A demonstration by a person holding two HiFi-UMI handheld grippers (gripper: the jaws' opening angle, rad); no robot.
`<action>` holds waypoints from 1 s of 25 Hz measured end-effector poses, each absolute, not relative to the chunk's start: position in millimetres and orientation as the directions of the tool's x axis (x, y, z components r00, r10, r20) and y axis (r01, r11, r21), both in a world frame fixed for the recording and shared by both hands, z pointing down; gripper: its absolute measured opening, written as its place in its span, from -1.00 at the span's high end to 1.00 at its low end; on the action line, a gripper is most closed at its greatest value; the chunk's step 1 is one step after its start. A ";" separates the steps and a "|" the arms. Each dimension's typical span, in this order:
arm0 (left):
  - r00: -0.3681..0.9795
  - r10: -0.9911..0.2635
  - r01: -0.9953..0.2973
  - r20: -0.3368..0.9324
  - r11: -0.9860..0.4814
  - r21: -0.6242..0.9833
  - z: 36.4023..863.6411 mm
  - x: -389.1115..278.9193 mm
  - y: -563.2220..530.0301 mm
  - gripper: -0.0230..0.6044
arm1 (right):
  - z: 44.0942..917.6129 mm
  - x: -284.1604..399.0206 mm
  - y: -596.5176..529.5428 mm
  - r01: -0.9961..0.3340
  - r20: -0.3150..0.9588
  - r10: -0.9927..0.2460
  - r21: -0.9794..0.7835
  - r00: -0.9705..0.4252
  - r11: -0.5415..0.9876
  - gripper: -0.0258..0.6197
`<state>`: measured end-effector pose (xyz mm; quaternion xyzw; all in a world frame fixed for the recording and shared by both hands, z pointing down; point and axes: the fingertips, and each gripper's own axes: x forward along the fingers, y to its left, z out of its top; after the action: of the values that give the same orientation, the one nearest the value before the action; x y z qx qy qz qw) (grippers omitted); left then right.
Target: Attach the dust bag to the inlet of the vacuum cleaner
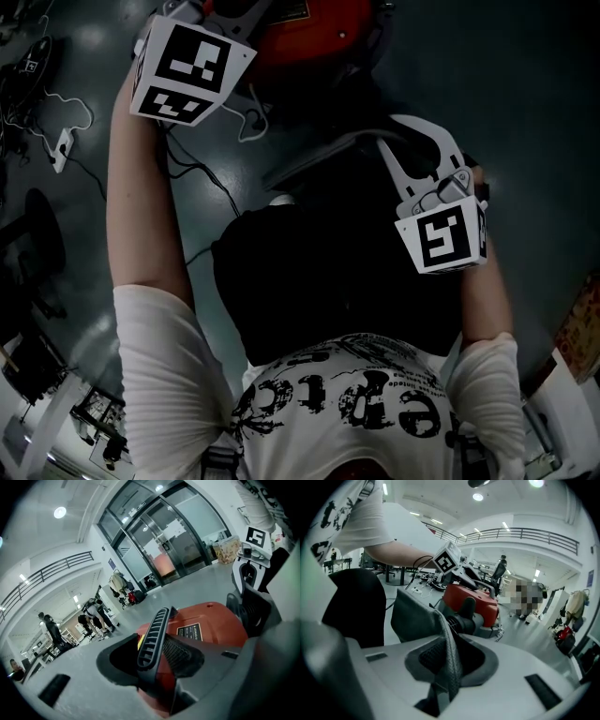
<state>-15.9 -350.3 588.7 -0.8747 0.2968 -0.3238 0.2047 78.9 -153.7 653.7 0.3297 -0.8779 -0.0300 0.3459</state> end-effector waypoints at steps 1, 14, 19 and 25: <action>0.615 -0.651 -0.384 0.445 -0.740 -0.552 588.4 -15.5 -350.5 0.43 | 653.5 79.5 -155.3 -0.574 0.587 -0.607 0.274 -0.536 0.771 0.76; 0.642 -0.636 -0.388 0.428 -0.751 -0.534 589.7 -15.1 -349.1 0.42 | 655.3 79.7 -181.4 -0.676 0.546 -0.663 0.221 -0.512 0.703 0.75; 0.650 -0.632 -0.394 0.423 -0.755 -0.523 590.0 -15.4 -350.0 0.41 | 657.5 79.6 -181.1 -0.655 0.568 -0.618 0.174 -0.543 0.736 0.74; 0.689 -0.662 -0.468 0.296 -0.718 -0.516 570.5 -16.7 -334.7 0.34 | 654.2 84.1 -173.4 -0.661 0.578 -0.569 0.067 -0.585 0.748 0.74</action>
<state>-16.7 -334.7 570.5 -0.8959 0.3152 -0.2372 0.2044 84.1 -173.4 654.2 0.3467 -0.8869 0.0774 0.2954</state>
